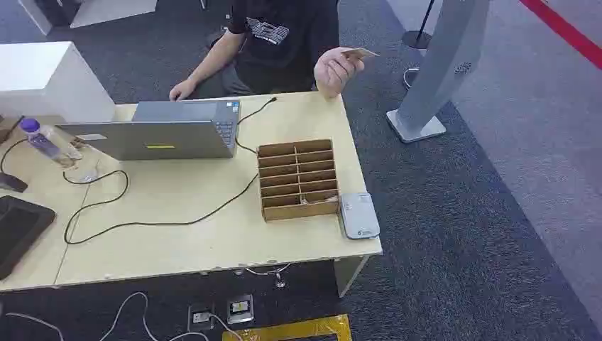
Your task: Pass the card to the sensor for recognition and then transmit it.
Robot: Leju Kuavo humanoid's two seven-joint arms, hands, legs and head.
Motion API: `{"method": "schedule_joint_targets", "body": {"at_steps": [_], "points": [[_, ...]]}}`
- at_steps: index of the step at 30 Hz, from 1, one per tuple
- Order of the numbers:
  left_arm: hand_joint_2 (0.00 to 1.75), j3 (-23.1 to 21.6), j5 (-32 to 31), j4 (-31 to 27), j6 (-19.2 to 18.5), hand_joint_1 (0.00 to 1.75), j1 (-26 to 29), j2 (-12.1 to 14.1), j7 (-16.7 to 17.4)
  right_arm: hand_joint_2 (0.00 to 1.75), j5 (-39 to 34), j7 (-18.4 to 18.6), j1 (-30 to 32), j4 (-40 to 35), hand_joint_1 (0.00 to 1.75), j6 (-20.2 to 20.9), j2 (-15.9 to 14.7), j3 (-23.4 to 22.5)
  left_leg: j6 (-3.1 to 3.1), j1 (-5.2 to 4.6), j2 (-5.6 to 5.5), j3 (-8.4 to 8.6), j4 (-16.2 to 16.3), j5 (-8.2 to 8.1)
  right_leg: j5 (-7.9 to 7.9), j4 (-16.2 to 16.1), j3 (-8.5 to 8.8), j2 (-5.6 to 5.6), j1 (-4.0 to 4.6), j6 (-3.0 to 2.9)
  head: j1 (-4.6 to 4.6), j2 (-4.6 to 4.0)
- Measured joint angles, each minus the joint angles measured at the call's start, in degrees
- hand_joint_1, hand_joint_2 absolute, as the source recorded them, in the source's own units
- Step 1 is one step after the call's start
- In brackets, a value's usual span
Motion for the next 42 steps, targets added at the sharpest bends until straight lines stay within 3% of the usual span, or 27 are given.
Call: {"method": "schedule_joint_targets", "body": {"at_steps": [5, 8, 13, 15, 24, 26, 33, 42], "points": [[0.0, 0.02, 0.13, 0.0, 0.02, 0.0, 0.02, 0.09, 0.04, 0.0, -0.35, -0.17, -0.15, 0.0, 0.0, -0.45, 0.02, -1.16, 0.0, 0.0, 0.0, -0.01, 0.0, 0.0, 0.0, 0.0, 0.01, -0.01, 0.0, 0.0, 0.02, 0.0], [0.0, 0.02, 0.2, 0.0, 0.04, 0.0, 0.02, 0.17, 0.07, 0.0, -2.61, -2.21, -0.34, 0.0, 0.0, -4.14, 0.09, -2.25, 0.0, -0.01, 0.0, -0.01, 0.0, 0.0, 0.0, 0.0, 0.01, 0.0, 0.0, 0.0, 0.02, 0.0], [0.0, 0.02, -0.22, 0.0, -0.15, 0.0, 0.0, 0.26, -0.42, 0.0, -17.74, -21.29, -2.2, -0.09, 0.0, -9.37, 0.16, -4.48, 0.0, -0.01, 0.09, 0.0, 0.0, 0.0, 0.02, 0.0, 0.0, 0.02, -0.02, 0.02, 0.02, 0.0], [0.0, 0.02, -0.09, 0.0, -0.17, 0.0, 0.0, 0.26, -0.42, 0.0, -21.97, -24.06, -4.09, -0.72, 0.0, -9.29, -1.47, -5.05, 0.01, -0.14, 0.14, 0.03, 0.01, 0.01, 0.06, 0.0, 0.0, 0.12, -0.16, 0.09, 0.0, 0.0], [0.0, 0.04, 0.52, 0.02, 0.33, 0.0, -0.01, 0.24, -1.79, 0.0, -31.08, -23.8, -17.25, -5.36, 0.0, -7.02, -19.77, -4.15, 0.44, -0.62, 0.08, -0.03, 0.03, 0.19, 0.26, -0.02, -0.02, 0.01, -0.63, 0.43, 0.04, 0.0], [0.0, 0.04, 0.57, 0.02, 0.52, 0.0, 0.03, 0.22, -1.97, 0.0, -31.76, -23.8, -19.29, -5.88, 0.0, -6.99, -22.36, -3.61, 0.45, -0.61, 0.04, -0.03, 0.03, 0.19, 0.26, -0.03, 0.0, -0.04, -0.62, 0.43, 0.02, 0.0], [0.0, 0.06, 0.81, 0.02, 0.44, 0.0, 0.05, -0.15, -2.6, 0.0, -35.25, -27.3, -23.07, -6.38, 0.0, -6.21, -26.96, -1.36, 0.47, -0.64, 0.07, -0.06, 0.03, 0.18, 0.28, -0.02, -0.04, -0.02, -0.64, 0.46, -0.02, 0.0], [0.0, 0.44, 1.77, 0.0, 1.18, 0.0, -0.02, -0.9, -5.6, 0.0, -38.12, -28.46, -34.62, -6.73, 0.0, -2.95, -34.97, 9.76, 0.53, -0.67, 0.03, -0.09, 0.03, 0.21, 0.31, -0.02, -0.01, -0.05, -0.67, 0.5, 0.0, 0.0]]}}
